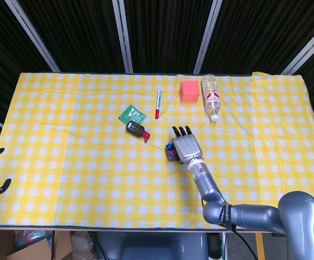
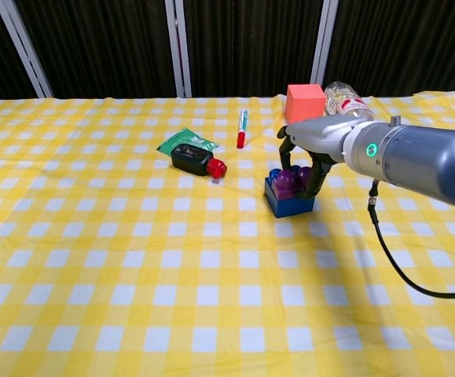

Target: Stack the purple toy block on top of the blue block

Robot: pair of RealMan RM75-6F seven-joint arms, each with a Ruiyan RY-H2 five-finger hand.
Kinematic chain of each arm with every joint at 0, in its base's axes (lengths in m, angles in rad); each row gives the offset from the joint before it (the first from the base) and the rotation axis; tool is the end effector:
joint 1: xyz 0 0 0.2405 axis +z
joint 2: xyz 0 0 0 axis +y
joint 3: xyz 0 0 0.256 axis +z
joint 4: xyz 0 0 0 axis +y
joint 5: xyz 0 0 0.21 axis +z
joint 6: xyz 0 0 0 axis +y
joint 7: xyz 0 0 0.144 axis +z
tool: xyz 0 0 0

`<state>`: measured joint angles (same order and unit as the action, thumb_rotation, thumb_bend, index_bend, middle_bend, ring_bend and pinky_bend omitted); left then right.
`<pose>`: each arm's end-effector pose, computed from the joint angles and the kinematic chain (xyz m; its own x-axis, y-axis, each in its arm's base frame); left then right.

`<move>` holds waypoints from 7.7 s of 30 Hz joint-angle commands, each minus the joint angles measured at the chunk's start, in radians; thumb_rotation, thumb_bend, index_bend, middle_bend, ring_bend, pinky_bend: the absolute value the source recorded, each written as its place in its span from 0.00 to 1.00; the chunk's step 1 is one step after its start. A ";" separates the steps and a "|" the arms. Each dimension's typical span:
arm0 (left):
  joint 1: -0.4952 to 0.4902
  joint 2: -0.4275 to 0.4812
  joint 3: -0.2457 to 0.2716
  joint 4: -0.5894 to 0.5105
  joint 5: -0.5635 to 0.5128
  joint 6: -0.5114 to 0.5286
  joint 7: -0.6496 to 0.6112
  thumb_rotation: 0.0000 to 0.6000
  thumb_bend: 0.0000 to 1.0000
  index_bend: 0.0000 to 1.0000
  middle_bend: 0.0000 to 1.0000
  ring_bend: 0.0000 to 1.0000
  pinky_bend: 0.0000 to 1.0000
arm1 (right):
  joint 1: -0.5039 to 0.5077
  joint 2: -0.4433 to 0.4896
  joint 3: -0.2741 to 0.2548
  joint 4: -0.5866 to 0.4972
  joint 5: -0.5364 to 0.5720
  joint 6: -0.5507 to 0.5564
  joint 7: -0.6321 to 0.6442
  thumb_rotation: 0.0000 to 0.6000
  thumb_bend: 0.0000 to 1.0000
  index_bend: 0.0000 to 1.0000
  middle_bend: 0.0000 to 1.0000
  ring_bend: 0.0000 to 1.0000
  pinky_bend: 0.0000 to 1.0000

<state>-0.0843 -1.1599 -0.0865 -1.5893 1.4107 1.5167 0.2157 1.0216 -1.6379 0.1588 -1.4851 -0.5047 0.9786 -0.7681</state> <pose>-0.3192 0.1878 0.1623 0.5601 -0.0460 0.8272 0.8269 0.0914 -0.5548 -0.1047 -0.3653 -0.0524 0.5889 -0.3749 0.7160 -0.8080 -0.2924 0.5114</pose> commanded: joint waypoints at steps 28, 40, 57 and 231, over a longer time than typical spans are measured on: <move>0.007 0.006 0.001 -0.009 0.017 0.018 -0.012 1.00 0.27 0.15 0.01 0.00 0.12 | -0.034 -0.009 -0.043 -0.003 -0.046 0.002 0.019 1.00 0.64 0.58 0.00 0.00 0.00; 0.008 0.008 0.003 -0.012 0.023 0.020 -0.013 1.00 0.27 0.15 0.01 0.00 0.12 | -0.056 0.002 -0.057 -0.024 -0.085 0.008 0.034 1.00 0.76 0.55 0.00 0.00 0.00; 0.009 0.006 0.003 -0.013 0.026 0.023 -0.006 1.00 0.27 0.15 0.01 0.00 0.12 | -0.060 0.038 -0.056 -0.073 -0.096 0.020 0.016 1.00 0.77 0.40 0.00 0.00 0.00; 0.019 0.007 -0.003 -0.025 0.019 0.035 0.011 1.00 0.27 0.16 0.01 0.00 0.12 | -0.115 0.151 -0.051 -0.286 -0.167 0.148 -0.029 1.00 0.17 0.00 0.00 0.00 0.00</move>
<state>-0.0649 -1.1524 -0.0897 -1.6144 1.4302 1.5513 0.2271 0.9086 -1.4879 0.1096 -1.7701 -0.6694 1.1266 -0.7976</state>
